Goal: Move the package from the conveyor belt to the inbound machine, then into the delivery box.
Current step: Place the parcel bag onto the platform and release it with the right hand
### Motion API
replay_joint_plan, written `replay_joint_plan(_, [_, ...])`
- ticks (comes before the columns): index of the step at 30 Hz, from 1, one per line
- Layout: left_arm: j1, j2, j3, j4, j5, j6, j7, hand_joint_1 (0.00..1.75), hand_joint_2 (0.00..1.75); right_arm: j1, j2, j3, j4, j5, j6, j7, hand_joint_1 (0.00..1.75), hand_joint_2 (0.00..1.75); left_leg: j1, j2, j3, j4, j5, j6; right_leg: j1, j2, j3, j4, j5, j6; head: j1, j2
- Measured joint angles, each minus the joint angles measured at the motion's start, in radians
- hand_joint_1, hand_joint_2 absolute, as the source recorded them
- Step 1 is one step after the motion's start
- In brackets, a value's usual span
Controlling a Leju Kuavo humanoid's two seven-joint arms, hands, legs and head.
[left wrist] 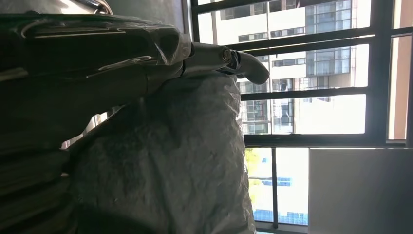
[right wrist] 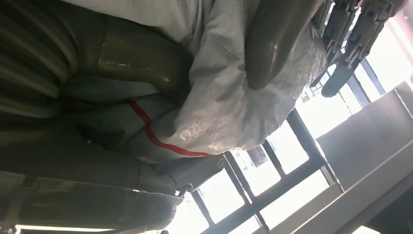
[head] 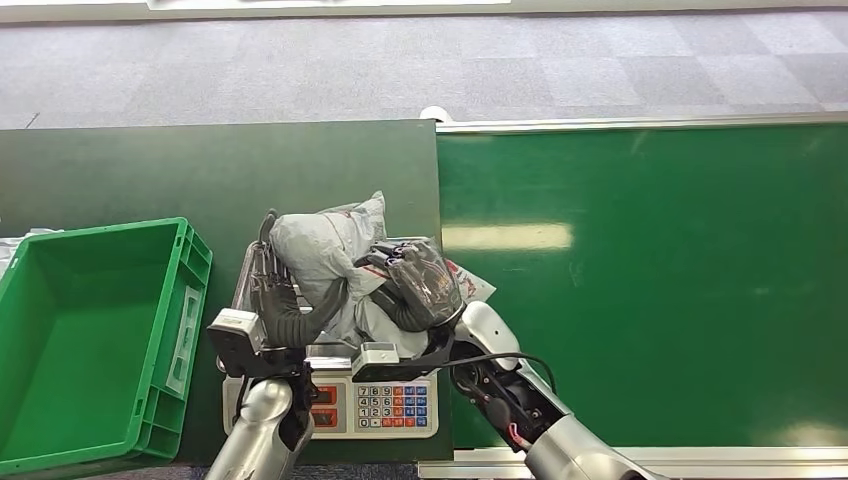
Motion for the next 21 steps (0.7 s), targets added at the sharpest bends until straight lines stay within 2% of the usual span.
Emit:
replay_joint_plan(1, [0.000,0.000,0.000,0.000,0.000,0.000,0.000,0.00,1.75,0.000,0.001,0.000,0.003,0.002,0.013,0.007,1.55,1.75,0.000,0.000,0.000,0.000,0.000,0.000,0.000,0.000,0.000,0.000,0.000,0.000,0.000,0.000])
replay_joint_plan(4, [0.003,0.001,0.001,0.000,0.000,0.000,0.000,0.00,1.75,0.000,0.003,0.001,0.013,-0.006,0.056,0.022,0.48,1.75,0.000,0.000,0.000,0.000,0.000,0.000,0.000,0.000,0.000,0.000,0.000,0.000,0.000,0.000])
replay_joint_plan(5, [0.004,0.001,0.002,0.000,-0.001,0.001,0.000,0.00,1.75,0.001,0.003,-0.001,0.015,-0.015,0.067,0.024,0.27,1.75,0.000,0.000,0.000,0.000,0.000,0.000,0.000,0.000,0.000,0.000,0.000,0.000,0.000,0.000])
replay_joint_plan(10, [0.013,0.002,0.006,0.000,-0.002,0.003,0.000,0.00,1.75,0.002,0.005,-0.017,0.021,-0.060,0.096,0.026,0.00,1.75,0.000,0.000,0.000,0.000,0.000,0.000,0.000,0.000,0.000,0.000,0.000,0.000,0.000,0.000])
replay_joint_plan(21, [0.035,0.002,0.012,-0.018,-0.005,0.009,0.000,0.00,1.75,0.046,0.010,-0.108,-0.005,-0.194,0.186,0.003,0.00,1.75,0.000,0.000,0.000,0.000,0.000,0.000,0.000,0.000,0.000,0.000,0.000,0.000,0.000,0.000])
